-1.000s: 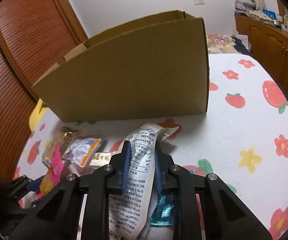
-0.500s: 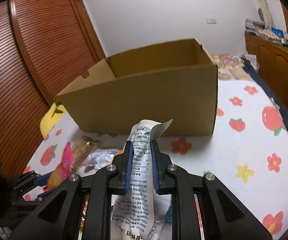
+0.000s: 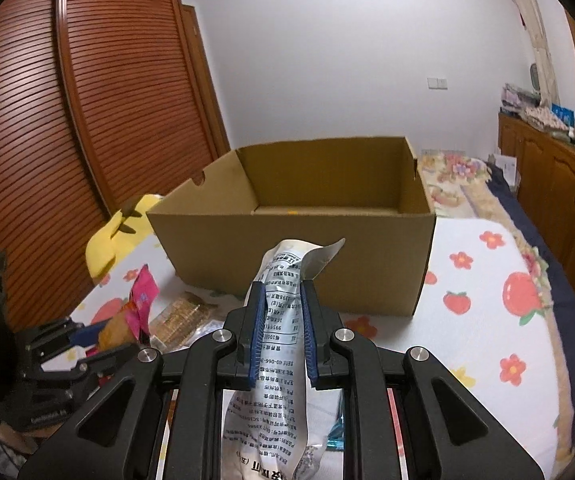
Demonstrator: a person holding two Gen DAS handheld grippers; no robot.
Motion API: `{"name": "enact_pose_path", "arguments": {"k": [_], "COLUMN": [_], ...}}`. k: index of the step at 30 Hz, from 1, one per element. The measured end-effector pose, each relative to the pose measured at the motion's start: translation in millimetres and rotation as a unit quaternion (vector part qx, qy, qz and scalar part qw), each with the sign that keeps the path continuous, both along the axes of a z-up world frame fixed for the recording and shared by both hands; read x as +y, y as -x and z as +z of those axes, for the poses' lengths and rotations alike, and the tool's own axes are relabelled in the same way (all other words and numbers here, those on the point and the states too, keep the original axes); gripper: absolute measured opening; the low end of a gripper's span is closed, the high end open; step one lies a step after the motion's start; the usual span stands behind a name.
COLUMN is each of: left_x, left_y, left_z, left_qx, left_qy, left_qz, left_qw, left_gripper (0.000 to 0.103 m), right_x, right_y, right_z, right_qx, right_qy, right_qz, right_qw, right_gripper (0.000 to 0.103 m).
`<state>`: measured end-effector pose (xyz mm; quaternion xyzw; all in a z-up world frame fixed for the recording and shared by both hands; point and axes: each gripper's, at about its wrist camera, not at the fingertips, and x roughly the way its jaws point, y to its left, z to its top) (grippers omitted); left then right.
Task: Organize snacks
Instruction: 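Lift both held packets and carry them over the box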
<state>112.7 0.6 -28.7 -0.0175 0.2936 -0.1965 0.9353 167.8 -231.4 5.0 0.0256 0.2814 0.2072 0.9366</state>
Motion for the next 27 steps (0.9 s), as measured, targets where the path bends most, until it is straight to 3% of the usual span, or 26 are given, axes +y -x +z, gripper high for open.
{"name": "enact_pose_path", "arguments": {"k": [13,21,27], "left_x": [-3,-5,-2], "left_y": [-48,-82,-116], "left_z": [60,71,70], "left_qx": [-0.057,-0.070,-0.053], "left_qy": [-0.018,-0.026,-0.032], "left_qz": [0.000,0.004,0.015], "left_qw": [0.9982,0.9972,0.9980], "left_gripper": [0.037,0.038,0.038], "right_x": [-3,6,9], "right_y": [-14,-30,-42], "right_z": [55,77,85], "right_qx": [-0.057,-0.077,-0.082], "right_qy": [0.030,0.050,0.062], "right_qz": [0.002,0.006,0.006], "right_qw": [0.998,0.996,0.995], "right_gripper": [0.015,0.015,0.015]}}
